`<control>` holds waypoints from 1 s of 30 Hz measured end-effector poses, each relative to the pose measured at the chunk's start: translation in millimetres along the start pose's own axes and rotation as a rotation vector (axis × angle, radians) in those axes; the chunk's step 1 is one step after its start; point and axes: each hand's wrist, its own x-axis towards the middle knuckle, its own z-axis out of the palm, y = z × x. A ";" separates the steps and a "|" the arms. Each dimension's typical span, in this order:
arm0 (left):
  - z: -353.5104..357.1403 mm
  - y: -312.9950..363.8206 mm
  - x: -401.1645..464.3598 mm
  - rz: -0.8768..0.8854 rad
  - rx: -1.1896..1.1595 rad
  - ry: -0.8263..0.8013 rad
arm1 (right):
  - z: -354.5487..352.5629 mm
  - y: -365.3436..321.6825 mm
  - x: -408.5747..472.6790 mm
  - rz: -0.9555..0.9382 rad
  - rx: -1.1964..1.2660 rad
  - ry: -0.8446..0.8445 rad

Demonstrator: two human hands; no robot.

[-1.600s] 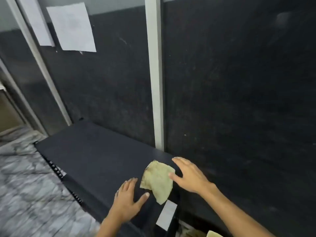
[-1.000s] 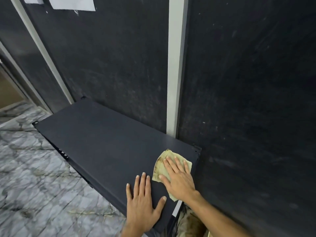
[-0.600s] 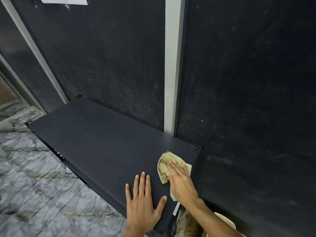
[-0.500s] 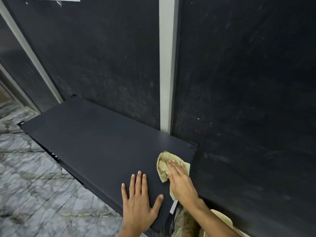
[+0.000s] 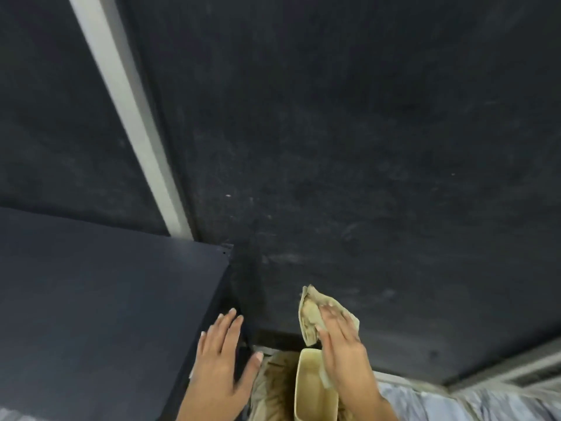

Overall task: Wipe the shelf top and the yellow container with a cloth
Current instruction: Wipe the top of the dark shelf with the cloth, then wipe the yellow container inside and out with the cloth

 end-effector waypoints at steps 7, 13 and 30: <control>162.3 -37.2 8.3 0.034 0.068 -0.049 | 51.9 131.7 -140.7 0.154 -0.137 -0.022; 323.5 -107.3 13.9 0.144 0.068 -0.166 | 146.4 207.8 -262.1 0.365 -0.089 -0.027; 501.8 -130.3 -24.2 0.297 0.254 -0.591 | 219.4 234.8 -420.1 0.489 -0.132 -0.006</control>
